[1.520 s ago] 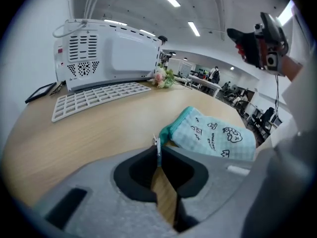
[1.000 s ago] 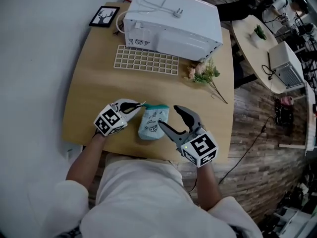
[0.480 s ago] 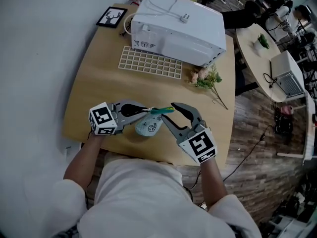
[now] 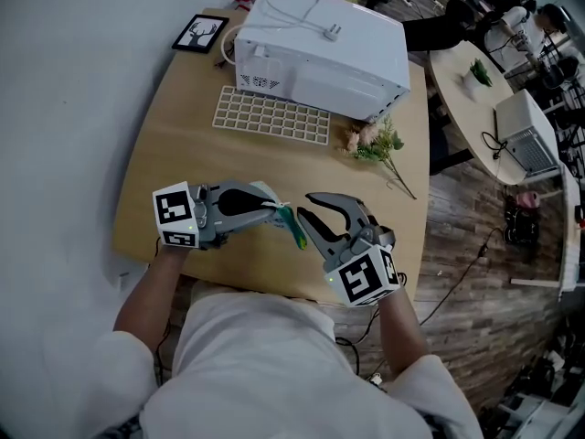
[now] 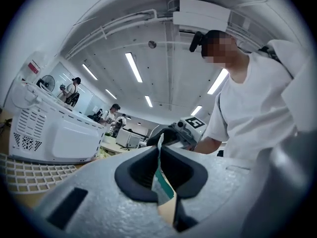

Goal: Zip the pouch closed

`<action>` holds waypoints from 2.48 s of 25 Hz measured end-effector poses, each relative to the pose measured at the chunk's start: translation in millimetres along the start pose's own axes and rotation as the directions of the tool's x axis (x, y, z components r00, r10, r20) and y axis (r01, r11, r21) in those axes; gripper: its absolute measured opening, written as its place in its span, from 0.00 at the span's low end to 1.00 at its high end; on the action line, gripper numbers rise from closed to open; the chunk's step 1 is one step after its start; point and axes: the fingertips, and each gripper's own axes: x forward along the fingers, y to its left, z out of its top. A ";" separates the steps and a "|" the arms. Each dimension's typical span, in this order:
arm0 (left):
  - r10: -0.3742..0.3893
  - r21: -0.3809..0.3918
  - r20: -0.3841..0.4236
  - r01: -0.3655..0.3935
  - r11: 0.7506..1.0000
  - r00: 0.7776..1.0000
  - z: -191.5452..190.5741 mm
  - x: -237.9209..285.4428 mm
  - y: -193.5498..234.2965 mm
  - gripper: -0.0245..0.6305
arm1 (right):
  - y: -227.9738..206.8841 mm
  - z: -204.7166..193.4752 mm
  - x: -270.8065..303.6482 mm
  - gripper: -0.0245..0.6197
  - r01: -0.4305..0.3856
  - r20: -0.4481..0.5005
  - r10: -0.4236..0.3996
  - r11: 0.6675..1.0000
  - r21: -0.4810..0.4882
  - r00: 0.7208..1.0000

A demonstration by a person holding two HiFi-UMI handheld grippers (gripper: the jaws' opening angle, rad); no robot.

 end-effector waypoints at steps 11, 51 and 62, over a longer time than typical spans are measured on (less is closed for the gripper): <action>-0.141 0.016 0.026 0.141 0.990 0.990 33.7 0.2 -26.8 0.08 | 8.5 33.9 -7.5 0.11 -0.018 0.088 0.032 0.988 -0.154 0.996; -0.263 -0.057 0.108 0.270 0.961 0.959 51.0 -25.4 -39.3 0.08 | 32.6 75.3 -4.8 0.05 -0.146 0.160 0.175 0.974 -0.174 0.972; -0.100 -0.075 0.203 0.117 0.990 0.974 47.4 -16.1 -27.2 0.07 | 27.2 60.3 -8.8 0.04 -0.039 0.083 0.061 0.969 -0.246 0.995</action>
